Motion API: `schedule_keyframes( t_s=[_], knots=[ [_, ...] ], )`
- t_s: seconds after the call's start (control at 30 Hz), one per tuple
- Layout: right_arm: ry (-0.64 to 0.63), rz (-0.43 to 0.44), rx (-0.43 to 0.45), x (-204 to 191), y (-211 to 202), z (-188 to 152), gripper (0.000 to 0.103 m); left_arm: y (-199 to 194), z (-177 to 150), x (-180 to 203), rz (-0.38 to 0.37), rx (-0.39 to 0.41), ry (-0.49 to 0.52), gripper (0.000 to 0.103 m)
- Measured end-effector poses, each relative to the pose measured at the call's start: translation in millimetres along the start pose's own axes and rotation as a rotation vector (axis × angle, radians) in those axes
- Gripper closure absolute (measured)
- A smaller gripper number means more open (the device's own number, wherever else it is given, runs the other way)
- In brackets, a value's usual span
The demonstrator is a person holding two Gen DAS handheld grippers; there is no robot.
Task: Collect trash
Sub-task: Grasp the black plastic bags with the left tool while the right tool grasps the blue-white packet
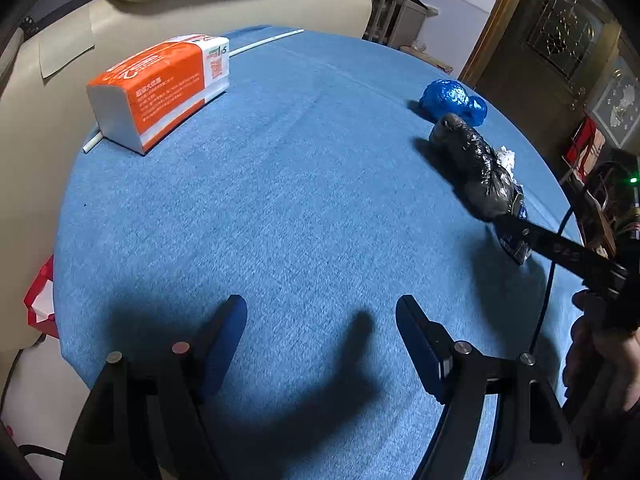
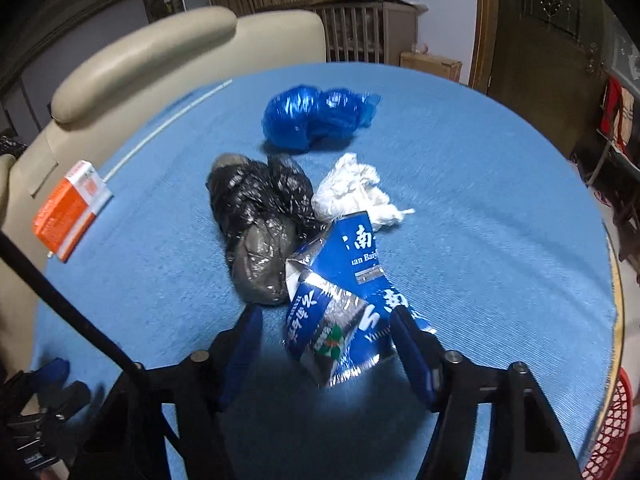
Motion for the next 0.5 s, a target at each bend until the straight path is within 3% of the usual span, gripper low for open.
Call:
schedule_keyframes(
  t_s=[0.03, 0.1, 0.3, 0.5],
  knots=[
    [0.009, 0.006, -0.012, 0.7, 5.7, -1.9, 0.056, 0.7, 1.5, 1.9, 0.0, -0.001, 0.005, 0.026],
    [0.015, 0.026, -0.001, 1.1, 6.1, -1.9, 0.059, 1.8, 5.9, 8.7, 0.006, 0.002, 0.025, 0.026],
    [0.102, 0.088, 0.039, 21.0, -13.0, -11.6, 0.06, 10.8, 37.9, 54.6, 0.004, 0.032, 0.097, 0.026],
    [0.199, 0.131, 0.08, 53.4, -46.7, -29.9, 0.06, 31.7, 71.7, 128.9, -0.083, 0.034, 0.157, 0.023]
  ],
)
Point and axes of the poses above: each gripper's, at about its wrist camera, not at the fingertips, and y roughly the way its jaws point, x to its right, z to its top, the point moved 9 cm from there along y, roughly the way its jaws point, and after that the axes turned 1 degree about -z, right-handed, at the moved point
